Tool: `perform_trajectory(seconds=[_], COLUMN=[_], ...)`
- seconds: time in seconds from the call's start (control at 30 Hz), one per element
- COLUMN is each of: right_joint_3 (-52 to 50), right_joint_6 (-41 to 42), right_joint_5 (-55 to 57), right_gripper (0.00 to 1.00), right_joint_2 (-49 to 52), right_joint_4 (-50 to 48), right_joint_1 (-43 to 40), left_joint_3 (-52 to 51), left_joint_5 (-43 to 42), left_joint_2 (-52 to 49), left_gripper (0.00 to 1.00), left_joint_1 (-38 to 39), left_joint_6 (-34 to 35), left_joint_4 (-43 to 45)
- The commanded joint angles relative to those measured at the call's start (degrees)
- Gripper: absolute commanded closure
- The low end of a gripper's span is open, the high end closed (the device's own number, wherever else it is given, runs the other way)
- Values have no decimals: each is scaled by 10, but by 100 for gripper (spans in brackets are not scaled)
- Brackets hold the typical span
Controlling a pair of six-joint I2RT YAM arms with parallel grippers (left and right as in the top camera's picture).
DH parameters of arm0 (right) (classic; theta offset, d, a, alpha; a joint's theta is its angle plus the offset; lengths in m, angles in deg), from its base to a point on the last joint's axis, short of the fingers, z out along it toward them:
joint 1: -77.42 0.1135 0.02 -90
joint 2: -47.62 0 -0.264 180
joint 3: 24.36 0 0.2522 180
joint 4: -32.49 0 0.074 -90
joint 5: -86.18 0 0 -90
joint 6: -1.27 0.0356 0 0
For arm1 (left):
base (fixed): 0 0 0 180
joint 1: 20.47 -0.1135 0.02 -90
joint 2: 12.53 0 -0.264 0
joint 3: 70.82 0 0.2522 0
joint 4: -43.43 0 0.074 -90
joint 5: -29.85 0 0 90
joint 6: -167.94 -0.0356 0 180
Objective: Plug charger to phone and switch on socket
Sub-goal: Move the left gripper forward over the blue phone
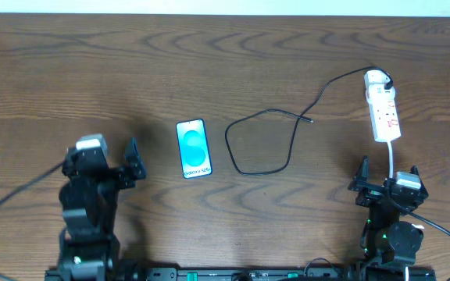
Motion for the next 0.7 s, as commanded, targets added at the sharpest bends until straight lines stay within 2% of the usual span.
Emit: perform_trajectory(seconds=[0.0, 0.2, 0.33, 0.57, 0.67], right_joint_3=[0, 0, 0, 0, 0], right_joint_6=[-8, -8, -8, -8, -8], right_joint_5=[-1, -1, -1, -1, -1], right_gripper=[1, 1, 1, 1, 1], right_joint_2=[-3, -3, -3, -3, -3], right_joint_4=[2, 2, 2, 2, 2], right_joint_1=[-4, -4, -4, -4, -4], left_joint_3=[77, 198, 248, 277, 277], left_joint_5=[-10, -52, -55, -54, -54], left_joint_2=[-60, -163, -215, -266, -269], left_gripper=[2, 2, 2, 2, 2], left_joint_1=[-2, 3, 22, 75, 95], left_joint_6=[7, 16, 81, 93, 76], left_joint_4=[-45, -158, -205, -244, -243])
